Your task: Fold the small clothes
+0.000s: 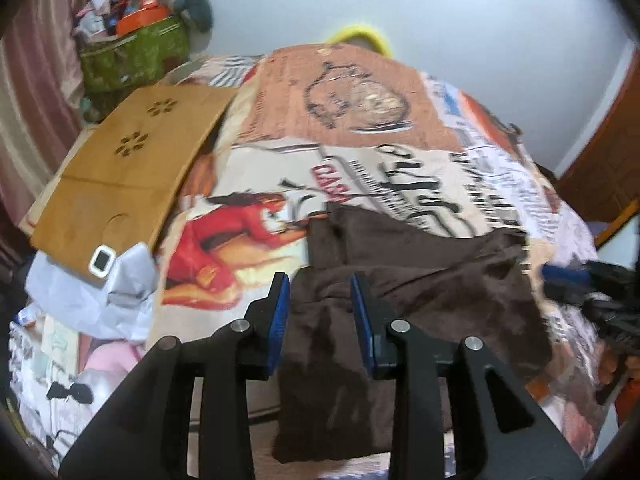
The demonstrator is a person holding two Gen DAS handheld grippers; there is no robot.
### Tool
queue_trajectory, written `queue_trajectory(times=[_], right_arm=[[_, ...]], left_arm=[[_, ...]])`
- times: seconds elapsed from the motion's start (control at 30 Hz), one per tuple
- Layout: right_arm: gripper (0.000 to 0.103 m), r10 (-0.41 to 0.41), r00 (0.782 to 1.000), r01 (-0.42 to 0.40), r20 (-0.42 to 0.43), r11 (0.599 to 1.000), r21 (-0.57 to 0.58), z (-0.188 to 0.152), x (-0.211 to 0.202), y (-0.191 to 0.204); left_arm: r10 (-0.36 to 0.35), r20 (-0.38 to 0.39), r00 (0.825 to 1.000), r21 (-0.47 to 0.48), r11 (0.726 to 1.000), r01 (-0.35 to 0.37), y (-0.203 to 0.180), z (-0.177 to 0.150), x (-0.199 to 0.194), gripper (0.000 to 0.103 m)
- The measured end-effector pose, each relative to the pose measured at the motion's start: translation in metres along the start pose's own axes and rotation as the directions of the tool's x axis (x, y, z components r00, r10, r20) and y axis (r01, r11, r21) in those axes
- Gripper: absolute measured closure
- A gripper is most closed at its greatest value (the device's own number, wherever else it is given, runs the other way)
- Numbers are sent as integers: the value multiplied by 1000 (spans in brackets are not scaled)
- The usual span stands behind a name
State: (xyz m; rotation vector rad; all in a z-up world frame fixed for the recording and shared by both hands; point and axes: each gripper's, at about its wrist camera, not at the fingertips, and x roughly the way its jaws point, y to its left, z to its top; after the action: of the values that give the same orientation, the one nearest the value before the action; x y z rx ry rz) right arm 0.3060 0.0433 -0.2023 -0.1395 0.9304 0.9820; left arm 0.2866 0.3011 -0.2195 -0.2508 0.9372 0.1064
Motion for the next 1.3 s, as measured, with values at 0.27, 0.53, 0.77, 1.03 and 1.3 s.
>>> queue_trajectory(times=[0.27, 0.53, 0.77, 1.03, 1.3], right_arm=[[82, 29, 991, -30, -131, 1000, -4, 0, 59, 6], [82, -78, 992, 83, -97, 996, 44, 10, 56, -20], [80, -27, 996, 35, -89, 996, 79, -2, 32, -20], [56, -23, 979, 17, -201, 999, -33, -24, 44, 11], [55, -64, 978, 63, -200, 998, -13, -39, 32, 4]], left_arm=[[21, -152, 988, 90, 996, -7, -35, -9, 55, 72], [56, -133, 990, -62, 996, -65, -1, -2, 69, 72], [55, -50, 997, -109, 992, -60, 11, -2, 30, 61], [81, -162, 984, 10, 997, -80, -10, -43, 37, 46], [102, -210, 972, 4, 995, -103, -2, -64, 29, 39]])
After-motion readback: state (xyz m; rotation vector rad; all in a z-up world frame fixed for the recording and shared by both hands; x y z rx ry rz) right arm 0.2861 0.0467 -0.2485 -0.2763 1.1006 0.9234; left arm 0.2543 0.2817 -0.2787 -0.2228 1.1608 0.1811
